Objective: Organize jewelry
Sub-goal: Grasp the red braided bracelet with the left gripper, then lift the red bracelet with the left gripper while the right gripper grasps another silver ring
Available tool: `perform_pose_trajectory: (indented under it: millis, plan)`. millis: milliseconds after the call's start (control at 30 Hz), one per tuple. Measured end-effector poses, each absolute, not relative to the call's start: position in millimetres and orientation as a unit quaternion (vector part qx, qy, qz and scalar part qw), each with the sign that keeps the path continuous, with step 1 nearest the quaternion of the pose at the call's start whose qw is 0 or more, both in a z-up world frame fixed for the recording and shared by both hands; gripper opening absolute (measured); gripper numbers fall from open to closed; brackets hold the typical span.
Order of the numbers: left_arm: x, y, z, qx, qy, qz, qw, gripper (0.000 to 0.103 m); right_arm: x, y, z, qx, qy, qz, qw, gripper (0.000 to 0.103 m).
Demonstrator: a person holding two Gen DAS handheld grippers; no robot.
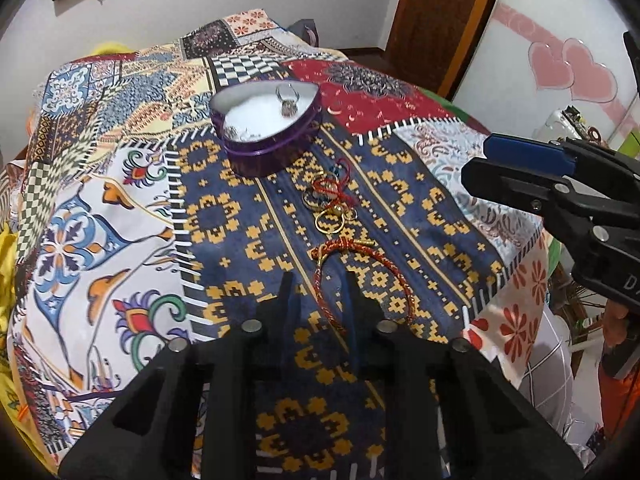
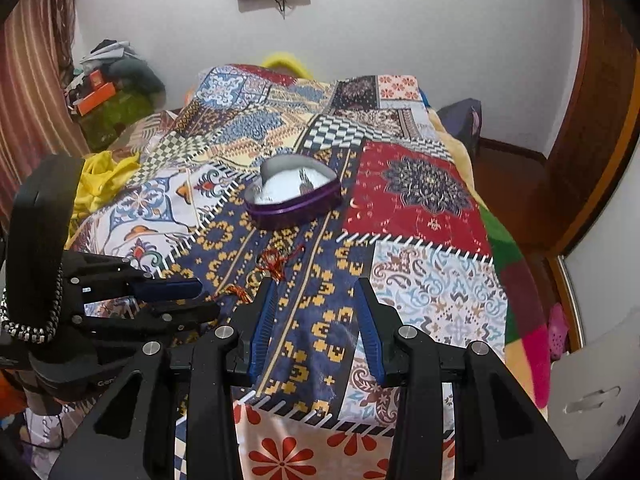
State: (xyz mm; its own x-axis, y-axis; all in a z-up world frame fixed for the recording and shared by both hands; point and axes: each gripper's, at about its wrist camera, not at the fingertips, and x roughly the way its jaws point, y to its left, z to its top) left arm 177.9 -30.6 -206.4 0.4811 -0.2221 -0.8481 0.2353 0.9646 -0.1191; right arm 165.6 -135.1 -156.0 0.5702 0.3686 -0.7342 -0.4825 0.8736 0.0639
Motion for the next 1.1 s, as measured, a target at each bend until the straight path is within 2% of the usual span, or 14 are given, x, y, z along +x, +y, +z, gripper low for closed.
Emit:
perform_pose_trajectory:
  millis: [200,633,1100]
  plan:
    - [178,-25,-213,-0.010,0.486,-0.134,0.863,0.002,169,-132,-164,-0.077,0.405,0.245,0.877,0.036]
    - [173,11,-191,0.006,0.442,-0.088,0.893,0.002,180,-99,-198,-0.085,0.440,0.274,0.851,0.036]
    - [176,27,-198,-0.020,0.441,-0.091,0.893,0.002,189,-73,-205,-0.126,0.428,0.294,0.845,0.036]
